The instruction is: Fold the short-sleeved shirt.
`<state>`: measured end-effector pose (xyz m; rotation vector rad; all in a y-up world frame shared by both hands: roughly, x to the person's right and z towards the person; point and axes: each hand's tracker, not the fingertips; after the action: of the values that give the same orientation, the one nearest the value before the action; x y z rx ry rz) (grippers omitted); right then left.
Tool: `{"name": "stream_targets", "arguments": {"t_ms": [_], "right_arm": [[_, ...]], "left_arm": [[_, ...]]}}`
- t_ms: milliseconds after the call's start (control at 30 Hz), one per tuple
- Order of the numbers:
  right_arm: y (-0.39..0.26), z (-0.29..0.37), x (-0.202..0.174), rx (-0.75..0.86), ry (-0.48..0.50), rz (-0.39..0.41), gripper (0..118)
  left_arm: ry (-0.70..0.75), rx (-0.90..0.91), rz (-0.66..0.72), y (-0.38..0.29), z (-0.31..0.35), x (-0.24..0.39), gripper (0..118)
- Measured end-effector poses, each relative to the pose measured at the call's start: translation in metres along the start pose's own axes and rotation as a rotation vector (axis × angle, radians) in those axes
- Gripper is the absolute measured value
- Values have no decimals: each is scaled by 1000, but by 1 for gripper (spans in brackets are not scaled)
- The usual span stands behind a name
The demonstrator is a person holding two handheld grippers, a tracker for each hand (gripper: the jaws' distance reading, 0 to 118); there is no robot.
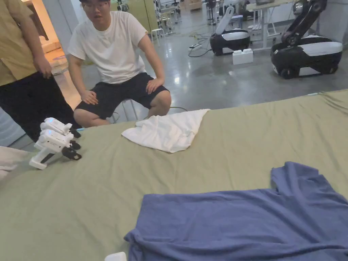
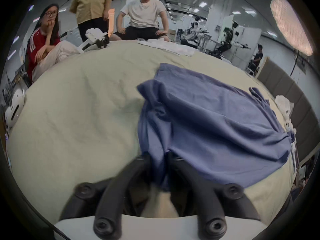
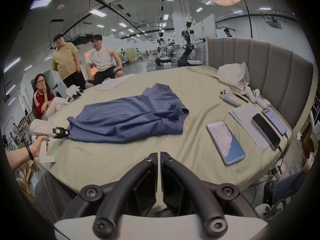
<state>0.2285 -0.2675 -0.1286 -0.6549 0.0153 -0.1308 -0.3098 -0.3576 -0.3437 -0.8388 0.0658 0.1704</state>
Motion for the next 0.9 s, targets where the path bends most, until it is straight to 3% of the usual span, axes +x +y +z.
{"name": "stream_targets", "arguments": {"t_ms": [67, 100, 167, 200, 267, 367, 433, 500, 533, 567, 600, 700, 733, 833, 900], "right_arm": [[7, -24, 7, -25, -5, 7, 3], [13, -39, 9, -29, -17, 5, 11], [33, -83, 20, -77, -25, -54, 67], [42, -105, 27, -84, -16, -105, 79], [54, -151, 41, -89, 11, -238, 77], [58, -212, 53, -165, -51, -299, 64], [48, -235, 46, -271, -98, -237, 62], [53, -215, 30, -177, -134, -162, 55], [55, -211, 24, -183, -148, -111, 20], [54, -207, 19, -179, -156, -80, 2], [54, -207, 19, -196, -155, -67, 2], [60, -189, 35, -153, -114, -237, 2], [60, -177, 35, -118, -119, -245, 2], [59, -142, 28, -107, -128, -128, 2], [49, -116, 25, -113, -136, -98, 2]], "left_arm": [[50, -24, -36, 2, -2, 12, 3], [46, -26, -59, 0, -1, 15, 3], [36, -55, -50, 3, -7, 12, 3], [24, -65, -43, 6, -8, 10, 3], [15, -88, -63, 9, -5, 9, 3], [28, -97, -94, 9, -6, 13, 3], [39, -94, -107, 7, -7, 15, 3], [42, -87, -110, 5, -4, 17, 3], [41, -84, -109, 4, -3, 16, 3], [36, -81, -106, 5, -2, 14, 3], [25, -88, -99, 9, 0, 11, 3], [-41, -33, 21, 11, 26, -10, 0], [-37, 0, 39, 8, 39, -17, 0], [-76, 17, 49, -4, 78, -36, 0], [-77, 16, 48, -21, 106, -42, 0]]}}
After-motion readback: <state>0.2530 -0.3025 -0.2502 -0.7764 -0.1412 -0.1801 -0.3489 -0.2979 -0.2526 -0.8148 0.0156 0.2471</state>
